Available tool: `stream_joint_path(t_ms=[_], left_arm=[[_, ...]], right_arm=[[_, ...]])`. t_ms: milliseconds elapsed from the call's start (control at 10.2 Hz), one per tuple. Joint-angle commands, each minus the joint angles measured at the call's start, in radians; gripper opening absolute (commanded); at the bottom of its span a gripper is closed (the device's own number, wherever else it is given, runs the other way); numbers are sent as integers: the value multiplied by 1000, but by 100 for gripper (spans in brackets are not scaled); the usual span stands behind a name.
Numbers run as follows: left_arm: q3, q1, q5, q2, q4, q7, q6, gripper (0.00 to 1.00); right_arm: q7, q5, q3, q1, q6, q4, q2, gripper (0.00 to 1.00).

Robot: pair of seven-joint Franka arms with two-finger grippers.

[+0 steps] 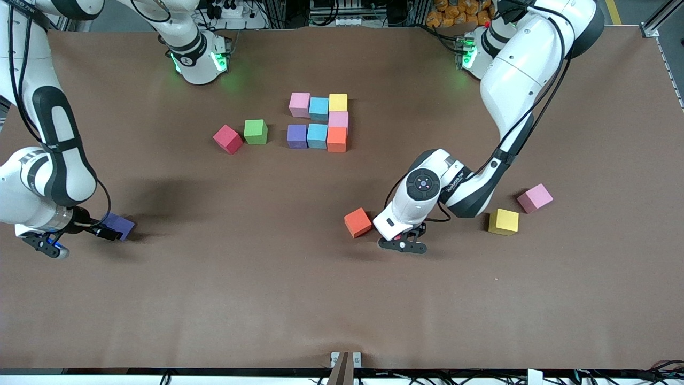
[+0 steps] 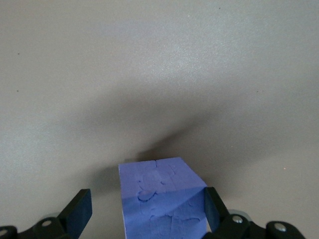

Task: Form number 2 with 11 blocks
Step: 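Grasp the purple cube with the right gripper while the left gripper grasps pink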

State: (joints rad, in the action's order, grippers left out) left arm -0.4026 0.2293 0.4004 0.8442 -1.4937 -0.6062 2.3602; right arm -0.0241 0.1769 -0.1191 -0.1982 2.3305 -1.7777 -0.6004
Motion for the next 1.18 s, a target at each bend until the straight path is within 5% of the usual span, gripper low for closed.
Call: stream_joint_path(t_ms=[0,394,787,1082], left_arm=[[1,4,15,7,7,-23,11,0],[4,4,21,-33,6,-99,-18,0],[-41,16,8,-131,9,-200,-149,0],[-53,76,5,-168,10,-303,-186,0]], right_arm=[[38,1,6,-3,16,-60,36,99],[82,1,6,2,39,-86,34,93],[82,1,4,14,33,-86,36,40],[116,1,-1,16,26,-86,47,31]])
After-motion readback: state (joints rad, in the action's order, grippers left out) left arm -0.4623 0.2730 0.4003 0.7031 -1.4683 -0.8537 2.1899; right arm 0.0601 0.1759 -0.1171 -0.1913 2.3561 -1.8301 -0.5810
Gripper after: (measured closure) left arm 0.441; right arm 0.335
